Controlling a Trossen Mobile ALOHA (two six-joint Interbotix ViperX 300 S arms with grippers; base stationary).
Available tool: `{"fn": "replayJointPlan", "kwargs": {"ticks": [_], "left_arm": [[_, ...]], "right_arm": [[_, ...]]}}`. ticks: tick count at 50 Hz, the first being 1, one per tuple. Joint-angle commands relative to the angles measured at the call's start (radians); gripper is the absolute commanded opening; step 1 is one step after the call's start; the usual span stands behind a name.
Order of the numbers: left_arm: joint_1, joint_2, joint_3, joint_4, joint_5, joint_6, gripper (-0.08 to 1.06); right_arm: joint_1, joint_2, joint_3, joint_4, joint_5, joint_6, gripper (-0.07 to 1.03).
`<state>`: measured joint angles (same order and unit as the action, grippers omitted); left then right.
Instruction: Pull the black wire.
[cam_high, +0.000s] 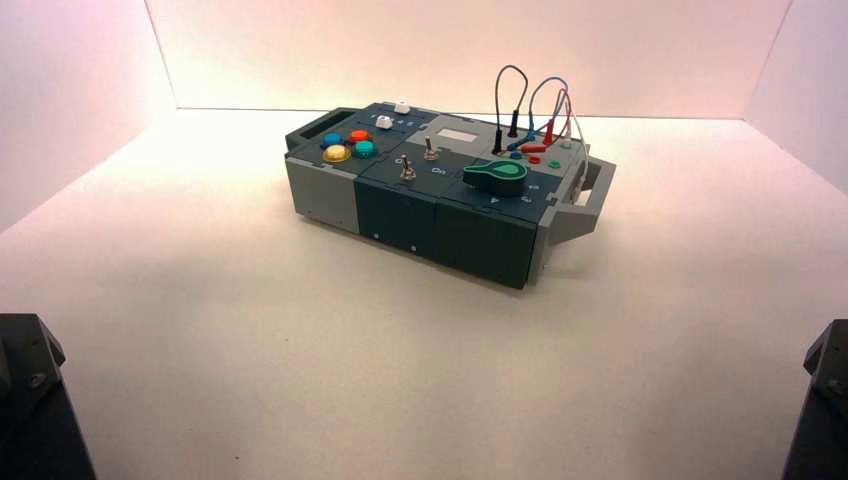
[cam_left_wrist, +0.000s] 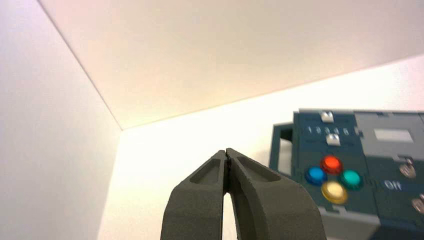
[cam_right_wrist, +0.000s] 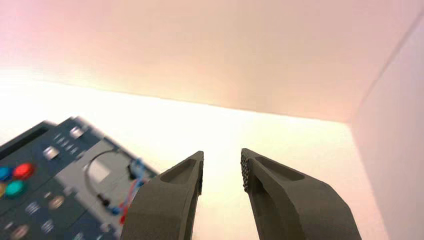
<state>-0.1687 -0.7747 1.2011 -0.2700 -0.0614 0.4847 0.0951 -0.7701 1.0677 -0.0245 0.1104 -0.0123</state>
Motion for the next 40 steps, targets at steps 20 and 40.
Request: {"fn": "replayJointPlan", "kwargs": {"ticks": [20, 40], "left_arm": [[-0.020, 0.057, -0.147, 0.017, 0.322, 0.066, -0.03], [-0.115, 0.077, -0.173, 0.017, 0.454, 0.143, -0.03]], "right_arm": [[0.098, 0.091, -0.202, 0.008, 0.325, -0.015, 0.50], [0.227, 0.342, -0.463, 0.011, 0.623, -0.084, 0.50]]}}
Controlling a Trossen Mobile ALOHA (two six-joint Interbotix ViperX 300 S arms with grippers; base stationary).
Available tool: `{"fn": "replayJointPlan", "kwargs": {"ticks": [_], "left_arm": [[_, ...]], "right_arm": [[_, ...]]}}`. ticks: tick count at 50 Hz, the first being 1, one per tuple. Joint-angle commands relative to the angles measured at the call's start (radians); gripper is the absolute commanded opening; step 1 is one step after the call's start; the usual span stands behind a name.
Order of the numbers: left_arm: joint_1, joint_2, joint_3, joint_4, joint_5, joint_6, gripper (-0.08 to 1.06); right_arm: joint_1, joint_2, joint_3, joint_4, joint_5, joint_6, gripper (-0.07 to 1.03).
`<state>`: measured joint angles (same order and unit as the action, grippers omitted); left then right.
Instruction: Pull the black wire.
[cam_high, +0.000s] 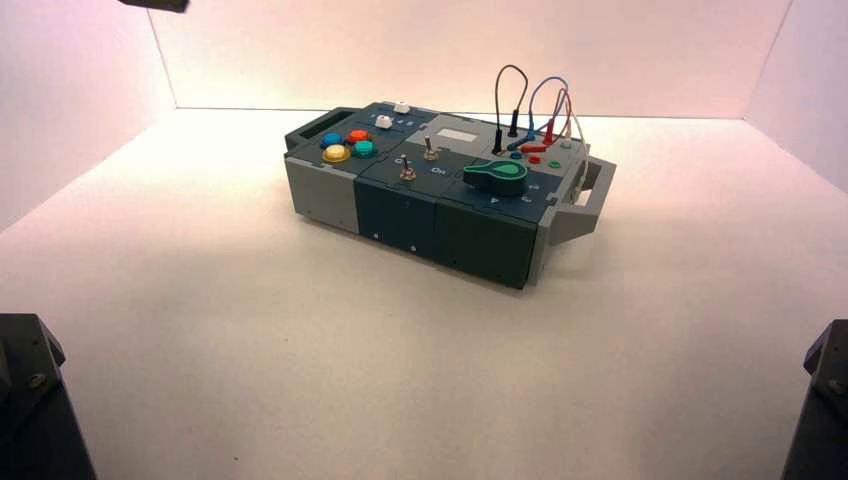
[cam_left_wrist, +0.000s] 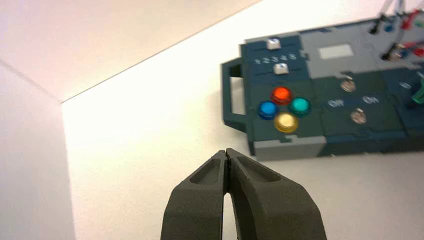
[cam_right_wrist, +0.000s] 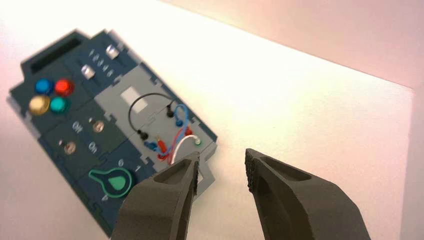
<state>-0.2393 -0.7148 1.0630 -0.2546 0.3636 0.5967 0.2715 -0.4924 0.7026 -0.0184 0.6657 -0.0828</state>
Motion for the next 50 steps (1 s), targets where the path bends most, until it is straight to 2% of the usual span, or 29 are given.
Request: {"fn": "replayJointPlan", "kwargs": {"ticks": [1, 5, 14, 19, 28, 31, 38, 50], "left_arm": [[-0.052, 0.023, -0.037, 0.002, 0.035, 0.038, -0.03], [-0.067, 0.049, -0.041, 0.000, 0.064, 0.054, -0.03], [-0.083, 0.086, -0.060, -0.003, 0.104, 0.054, -0.03], [-0.123, 0.084, -0.077, -0.005, 0.114, 0.058, -0.03], [-0.144, 0.092, -0.095, -0.005, 0.169, 0.072, -0.03], [-0.146, 0.092, -0.095, -0.005, 0.166, 0.075, -0.03], [-0.164, 0.083, -0.092, -0.032, 0.124, 0.074, -0.03], [-0.216, 0.075, -0.072, -0.038, 0.101, 0.071, -0.03]], "right_arm": [[0.057, 0.080, -0.112, 0.005, 0.081, -0.014, 0.50], [0.081, 0.126, -0.153, 0.014, 0.129, -0.014, 0.50], [0.117, 0.189, -0.199, 0.032, 0.176, -0.020, 0.49], [0.147, 0.242, -0.215, 0.032, 0.186, -0.048, 0.49], [0.149, 0.313, -0.229, 0.032, 0.204, -0.069, 0.49], [0.149, 0.330, -0.229, 0.032, 0.206, -0.077, 0.49], [0.155, 0.371, -0.230, 0.032, 0.204, -0.080, 0.49], [0.186, 0.416, -0.233, 0.031, 0.186, -0.080, 0.49]]}}
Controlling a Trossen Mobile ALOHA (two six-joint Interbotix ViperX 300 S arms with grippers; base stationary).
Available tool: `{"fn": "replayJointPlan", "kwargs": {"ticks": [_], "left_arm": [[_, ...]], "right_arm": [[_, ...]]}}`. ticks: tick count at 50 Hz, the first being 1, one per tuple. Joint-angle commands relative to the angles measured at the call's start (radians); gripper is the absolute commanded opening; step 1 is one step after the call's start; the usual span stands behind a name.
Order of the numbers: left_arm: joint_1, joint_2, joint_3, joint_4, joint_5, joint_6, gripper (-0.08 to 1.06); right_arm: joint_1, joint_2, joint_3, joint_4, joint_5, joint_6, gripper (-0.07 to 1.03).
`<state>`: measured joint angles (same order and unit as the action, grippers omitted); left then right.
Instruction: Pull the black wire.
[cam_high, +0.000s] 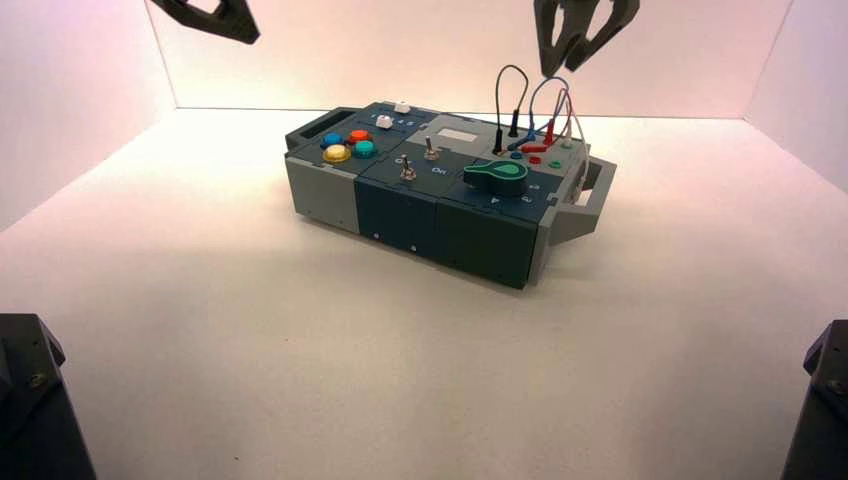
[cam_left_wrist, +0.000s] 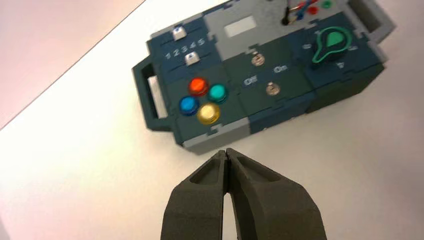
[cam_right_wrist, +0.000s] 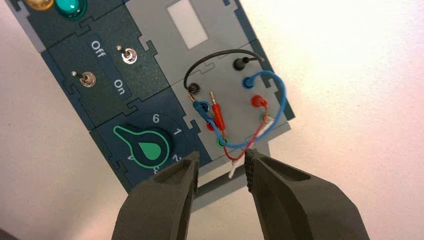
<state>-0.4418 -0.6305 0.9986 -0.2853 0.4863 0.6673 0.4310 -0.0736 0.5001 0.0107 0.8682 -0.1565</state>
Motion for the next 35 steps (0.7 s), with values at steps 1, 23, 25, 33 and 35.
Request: {"fn": "replayJointPlan", "kwargs": {"ticks": [1, 23, 25, 33, 35], "left_arm": [[-0.015, -0.009, -0.008, -0.011, -0.028, -0.002, -0.03], [-0.064, -0.049, 0.032, -0.132, -0.132, -0.023, -0.03], [-0.064, -0.044, 0.032, -0.152, -0.135, -0.021, -0.03], [-0.064, -0.021, 0.028, -0.198, -0.138, -0.020, -0.03], [-0.064, -0.015, 0.026, -0.202, -0.137, -0.021, -0.03]], "right_arm": [[0.032, 0.002, -0.031, 0.002, -0.021, -0.006, 0.49], [0.055, 0.100, -0.040, 0.003, -0.077, 0.005, 0.49], [0.057, 0.106, -0.041, 0.003, -0.081, 0.005, 0.49], [0.057, 0.129, -0.041, 0.003, -0.114, 0.006, 0.49], [0.055, 0.137, -0.043, 0.003, -0.121, 0.006, 0.49]]}}
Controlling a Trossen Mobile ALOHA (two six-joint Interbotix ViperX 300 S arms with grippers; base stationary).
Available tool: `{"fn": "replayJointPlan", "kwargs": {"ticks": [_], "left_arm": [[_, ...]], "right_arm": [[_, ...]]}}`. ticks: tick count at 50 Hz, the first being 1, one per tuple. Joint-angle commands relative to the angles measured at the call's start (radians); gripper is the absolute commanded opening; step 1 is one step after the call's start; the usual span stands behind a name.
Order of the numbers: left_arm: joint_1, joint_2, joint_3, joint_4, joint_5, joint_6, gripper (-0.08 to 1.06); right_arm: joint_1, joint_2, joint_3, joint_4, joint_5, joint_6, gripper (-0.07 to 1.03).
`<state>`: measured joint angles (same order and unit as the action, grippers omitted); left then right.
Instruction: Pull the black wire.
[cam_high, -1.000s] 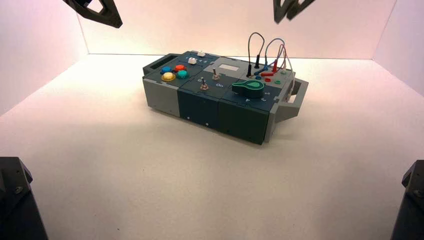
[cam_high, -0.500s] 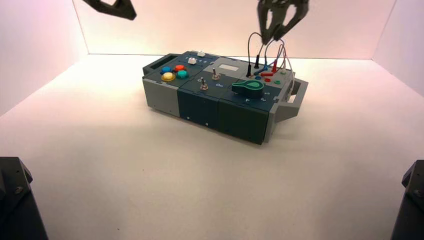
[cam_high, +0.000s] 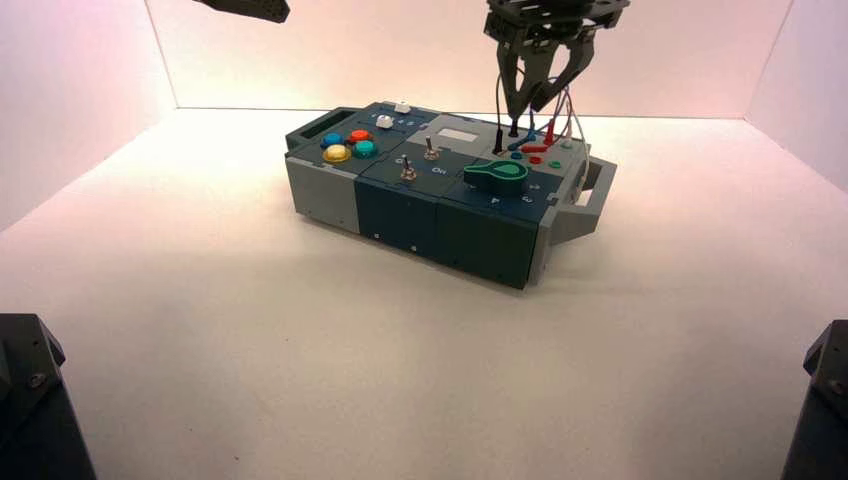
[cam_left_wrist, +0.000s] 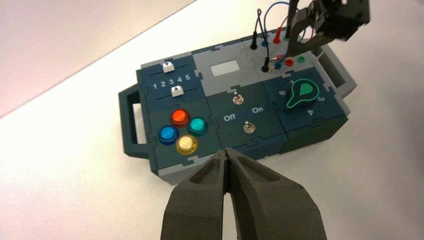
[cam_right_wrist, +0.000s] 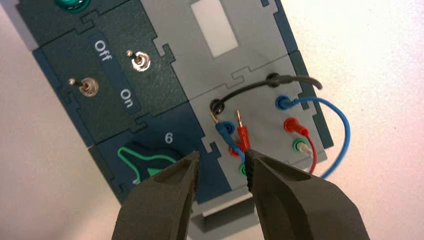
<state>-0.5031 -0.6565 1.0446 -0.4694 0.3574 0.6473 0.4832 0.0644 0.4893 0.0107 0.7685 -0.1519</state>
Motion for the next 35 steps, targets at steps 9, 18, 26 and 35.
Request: {"fn": "replayJointPlan", "kwargs": {"ticks": [9, 18, 26, 35], "left_arm": [[-0.003, 0.037, -0.025, -0.026, 0.003, 0.002, -0.03], [-0.003, 0.048, -0.029, -0.026, 0.006, 0.003, -0.03], [-0.003, 0.058, -0.031, -0.026, 0.006, 0.008, -0.03], [-0.003, 0.058, -0.031, -0.026, 0.006, 0.011, -0.03]], "right_arm": [[0.005, 0.031, -0.043, 0.002, -0.038, 0.003, 0.49], [0.005, 0.064, -0.067, 0.002, -0.041, 0.002, 0.49], [0.005, 0.097, -0.091, 0.000, -0.041, 0.003, 0.49], [0.003, 0.132, -0.106, -0.006, -0.041, 0.000, 0.49]]}}
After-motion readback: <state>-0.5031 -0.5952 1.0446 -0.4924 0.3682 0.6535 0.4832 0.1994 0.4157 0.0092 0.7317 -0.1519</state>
